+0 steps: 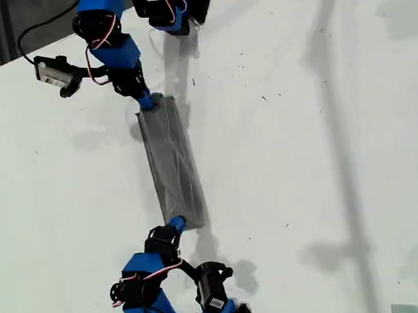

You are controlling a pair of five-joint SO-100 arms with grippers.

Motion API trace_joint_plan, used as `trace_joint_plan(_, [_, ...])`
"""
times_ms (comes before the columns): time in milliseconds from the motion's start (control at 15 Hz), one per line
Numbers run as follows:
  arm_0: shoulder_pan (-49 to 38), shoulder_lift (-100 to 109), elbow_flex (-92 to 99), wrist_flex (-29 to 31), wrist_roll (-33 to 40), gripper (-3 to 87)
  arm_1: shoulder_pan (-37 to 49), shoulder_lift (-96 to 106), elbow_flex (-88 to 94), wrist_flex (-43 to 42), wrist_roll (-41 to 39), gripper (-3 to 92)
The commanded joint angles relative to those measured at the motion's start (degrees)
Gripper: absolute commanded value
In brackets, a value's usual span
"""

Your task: Grasp corners of a square towel and fold twice.

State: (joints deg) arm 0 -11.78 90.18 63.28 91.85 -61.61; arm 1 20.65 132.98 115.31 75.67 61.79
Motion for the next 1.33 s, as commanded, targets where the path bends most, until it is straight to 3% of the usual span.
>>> trace_joint_plan(0, [-8.70, 1.58, 0.26, 0.62, 3.69, -0.3, 6.50, -2.20, -3.08, -1.23, -4.31, -0.1])
trace_joint_plan(333, [-20.65, -5.19, 1.49, -3.60, 10.28, -0.3, 16.26, -27.33, -13.45, -8.88, -12.13, -0.1])
trace_joint_plan(733, [-35.24, -23.99, -5.45, -5.80, 16.96, -0.3, 23.91, -60.82, -44.21, -3.52, -17.75, -0.1])
trace_joint_plan(933, [-38.85, -28.39, -9.67, -4.48, 19.07, -0.3, 25.40, -62.05, -46.93, -1.76, -19.25, -0.1])
trace_joint_plan(1133, [-41.66, -27.60, -15.29, 0.62, 20.74, -0.3, 27.69, -60.56, -50.19, 2.46, -20.39, -0.1])
trace_joint_plan(1267, [-36.91, -20.83, -9.49, 2.02, 19.34, -0.3, 25.58, -57.22, -48.25, 5.36, -20.48, -0.1])
